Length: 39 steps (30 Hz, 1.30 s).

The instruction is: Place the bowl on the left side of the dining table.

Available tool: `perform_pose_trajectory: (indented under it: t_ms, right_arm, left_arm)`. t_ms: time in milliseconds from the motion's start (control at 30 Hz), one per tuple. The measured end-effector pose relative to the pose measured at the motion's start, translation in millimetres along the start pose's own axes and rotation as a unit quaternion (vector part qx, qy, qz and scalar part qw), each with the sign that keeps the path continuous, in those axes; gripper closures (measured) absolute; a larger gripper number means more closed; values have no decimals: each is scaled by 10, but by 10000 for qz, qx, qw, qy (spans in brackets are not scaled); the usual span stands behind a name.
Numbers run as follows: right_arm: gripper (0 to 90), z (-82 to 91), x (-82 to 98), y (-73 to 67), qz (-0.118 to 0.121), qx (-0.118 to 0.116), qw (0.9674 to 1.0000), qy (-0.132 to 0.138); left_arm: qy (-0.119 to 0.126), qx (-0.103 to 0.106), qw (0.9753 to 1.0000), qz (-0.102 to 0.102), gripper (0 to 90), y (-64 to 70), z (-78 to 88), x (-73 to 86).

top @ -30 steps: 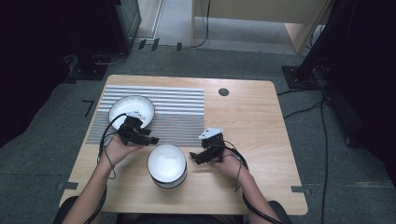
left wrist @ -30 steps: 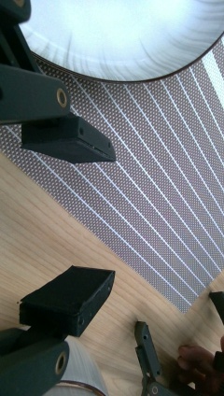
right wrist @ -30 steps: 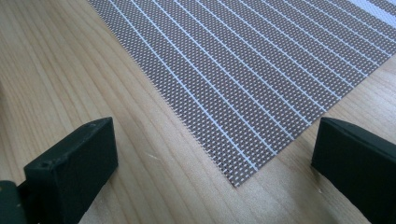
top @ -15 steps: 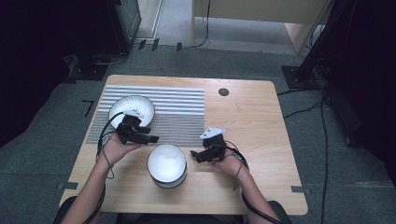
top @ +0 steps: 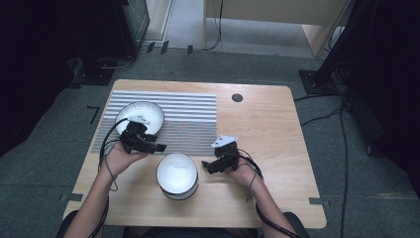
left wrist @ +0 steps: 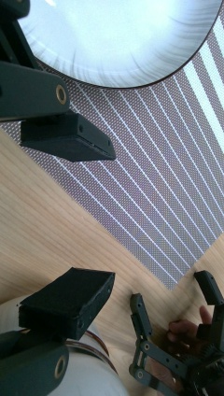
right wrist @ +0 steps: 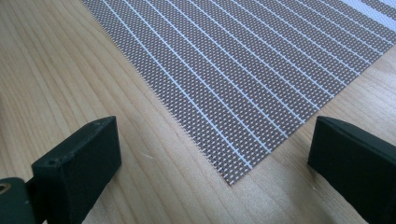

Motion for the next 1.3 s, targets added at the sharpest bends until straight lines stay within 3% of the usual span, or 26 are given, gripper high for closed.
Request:
perform_pose_trajectory:
  t_ms: [233,367,800,867,933,1100,1300]
  right_arm:
    - [15,1,1,-2,-4,6,10000,-12]
    - [12,-1,2,-3,3,5,10000,-18]
    - [0,-24,-6,-7,39,-43,10000,-23]
    - [0,-25,-7,-7,38,-43,10000,-23]
    - [0,-25,-8,-10,20,-40,10000,-30]
    - [0,-26,-8,-8,28,-39,10000,-26]
    - [0,-28,-8,-8,28,-37,10000,-28]
  left_arm:
    - [124,63,9998,115,340,46,81,-49]
    - [198,147,9993,291,340,61,137,-63]
    - [242,162,9994,163,340,211,266,-137]
    - [302,262,9990,220,340,251,288,-164]
    - [398,502,9973,350,343,320,313,-211]
    - [373,447,9982,157,345,395,340,-248]
    - [400,431,9982,71,343,459,379,-290]
Point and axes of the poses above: each handheld gripper's, and its own axes: z roughly backward along the jaws, x roughly out of its underside, y roughly to its right, the point moved 9 cm from there along -z, roughly forward along the jaws, and after that the axes turned 15 degrees about y, right-handed, at the moved point
